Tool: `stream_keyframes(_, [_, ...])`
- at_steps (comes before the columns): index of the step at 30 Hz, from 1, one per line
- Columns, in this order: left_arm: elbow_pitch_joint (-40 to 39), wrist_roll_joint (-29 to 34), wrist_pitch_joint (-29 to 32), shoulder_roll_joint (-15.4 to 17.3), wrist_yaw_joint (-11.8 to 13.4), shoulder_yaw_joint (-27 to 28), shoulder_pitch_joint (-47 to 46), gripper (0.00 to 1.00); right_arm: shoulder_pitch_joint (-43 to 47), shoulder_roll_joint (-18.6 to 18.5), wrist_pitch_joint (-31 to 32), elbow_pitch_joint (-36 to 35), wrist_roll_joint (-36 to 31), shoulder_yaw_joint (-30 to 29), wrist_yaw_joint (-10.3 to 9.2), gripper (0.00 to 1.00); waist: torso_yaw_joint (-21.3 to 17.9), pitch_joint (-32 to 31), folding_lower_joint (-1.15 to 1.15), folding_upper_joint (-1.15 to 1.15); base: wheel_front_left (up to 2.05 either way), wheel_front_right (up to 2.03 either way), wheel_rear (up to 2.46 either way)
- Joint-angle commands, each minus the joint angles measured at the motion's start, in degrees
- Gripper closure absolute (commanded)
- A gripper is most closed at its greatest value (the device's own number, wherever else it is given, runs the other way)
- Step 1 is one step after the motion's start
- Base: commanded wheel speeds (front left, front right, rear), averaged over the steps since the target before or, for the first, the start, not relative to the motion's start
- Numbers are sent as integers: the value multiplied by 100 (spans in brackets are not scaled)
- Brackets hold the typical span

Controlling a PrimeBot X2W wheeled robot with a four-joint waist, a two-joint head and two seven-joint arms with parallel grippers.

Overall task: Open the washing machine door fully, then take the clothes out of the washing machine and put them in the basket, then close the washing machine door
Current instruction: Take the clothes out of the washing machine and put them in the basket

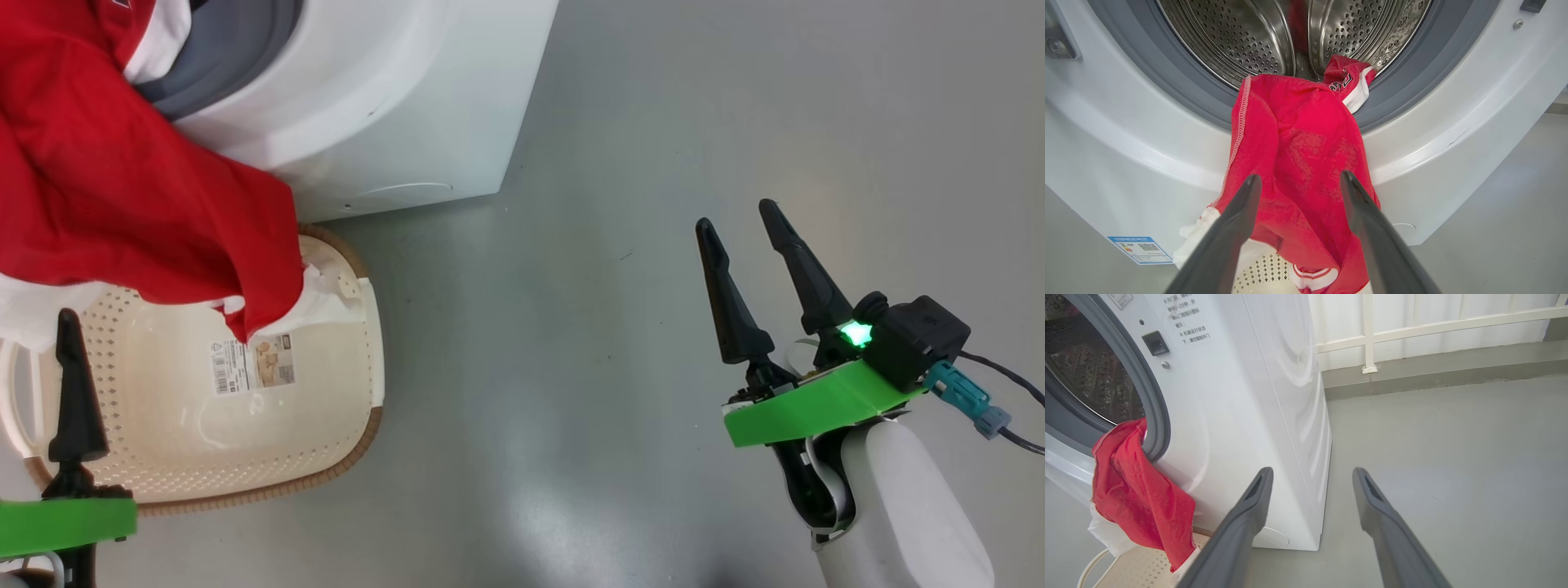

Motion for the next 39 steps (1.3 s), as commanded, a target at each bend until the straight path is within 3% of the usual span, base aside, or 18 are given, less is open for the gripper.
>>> stream_keyframes(1, [-157,78,-50,116,-18,211,114,0,100,47,-27,-115,7,110,9,0,1,1,0,0,0,0,0])
stream_keyframes(11, [-79,-21,-50,135,-18,152,-2,0,98,47,-27,-80,29,154,9,0,-28,-39,0,0,0,0,0])
stream_keyframes(17, [171,-98,79,224,-18,-180,-664,0,157,47,-27,-60,1,100,9,0,109,-81,0,0,0,0,0])
stream_keyframes(29, [630,-154,1381,525,40,-542,-2554,0,133,47,-27,-105,17,134,9,0,112,-26,0,0,0,0,0])
stream_keyframes(34, [1104,-131,1988,713,22,-832,-3205,0,132,47,-27,-143,14,87,9,0,129,58,0,0,0,0,0])
stream_keyframes(39, [1781,-261,2225,770,2,-1080,-3837,0,96,47,-27,-149,20,89,9,0,136,133,0,0,0,0,0])
